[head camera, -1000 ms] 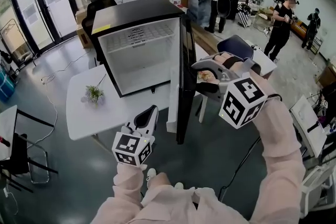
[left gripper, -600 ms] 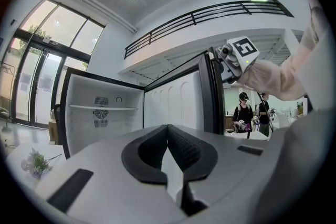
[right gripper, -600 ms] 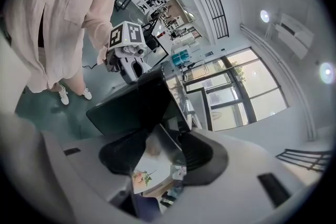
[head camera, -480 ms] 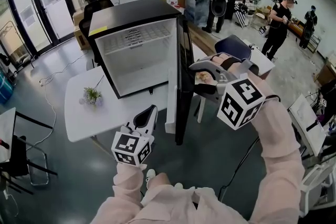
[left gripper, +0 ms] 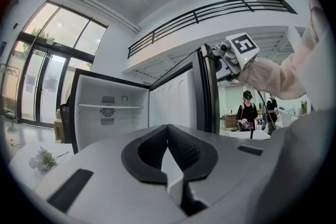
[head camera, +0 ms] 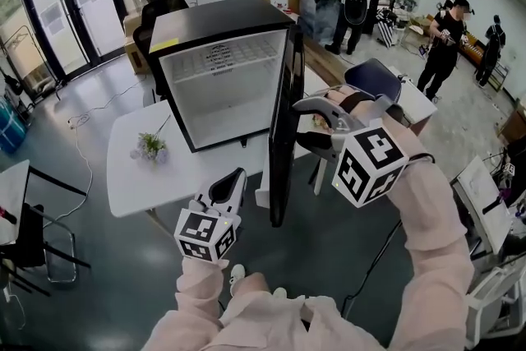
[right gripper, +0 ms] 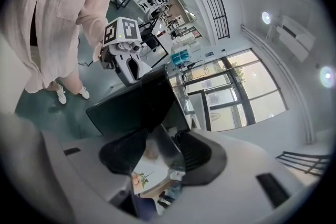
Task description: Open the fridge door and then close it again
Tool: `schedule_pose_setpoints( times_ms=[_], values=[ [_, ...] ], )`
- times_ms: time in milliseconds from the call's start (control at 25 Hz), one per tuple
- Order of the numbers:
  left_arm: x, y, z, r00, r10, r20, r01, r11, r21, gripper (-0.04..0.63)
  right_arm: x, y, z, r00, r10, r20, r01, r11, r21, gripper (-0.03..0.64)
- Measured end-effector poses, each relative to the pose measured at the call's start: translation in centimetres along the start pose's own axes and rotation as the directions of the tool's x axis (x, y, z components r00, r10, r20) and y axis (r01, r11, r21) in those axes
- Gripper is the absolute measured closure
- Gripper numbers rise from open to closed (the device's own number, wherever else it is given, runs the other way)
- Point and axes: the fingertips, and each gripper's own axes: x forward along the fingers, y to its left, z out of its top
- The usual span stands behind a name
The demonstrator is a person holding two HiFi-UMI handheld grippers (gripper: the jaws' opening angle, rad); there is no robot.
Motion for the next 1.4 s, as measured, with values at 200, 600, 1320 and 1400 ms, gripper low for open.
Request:
schedule_pose_setpoints(
  times_ms=[200, 600, 1320, 1400],
  values=[
    [-1.1, 1.3, -0.2, 0.999, 0.037, -0.002, -0.037, 0.999, -0.008, 0.584, 1.2, -0.7, 1.0, 1.0, -0.003, -0.007, 0.003, 1.0, -0.013, 0.417],
    [-3.4, 2.9, -0.4, 0.995, 0.098, -0.024, -0.098, 0.995, -0.013, 0.584, 3.1, -2.1, 3.5, 1.0, 0.009, -0.013, -0.01, 0.999, -0.053, 0.433],
    [-5.4, 8.0, -1.1, 0.978, 0.201, -0.046, -0.203, 0.978, -0.041, 0.584, 8.7, -5.0, 6.6, 1.0, -0.001, -0.001, 0.001, 0.997, -0.075, 0.445],
    [-5.5, 8.7, -1.0, 0.976, 0.212, -0.045, -0.214, 0.976, -0.046, 0.584, 9.4, -5.3, 6.9, 1.0, -0.002, 0.0, 0.002, 0.997, -0.076, 0.446]
  ],
)
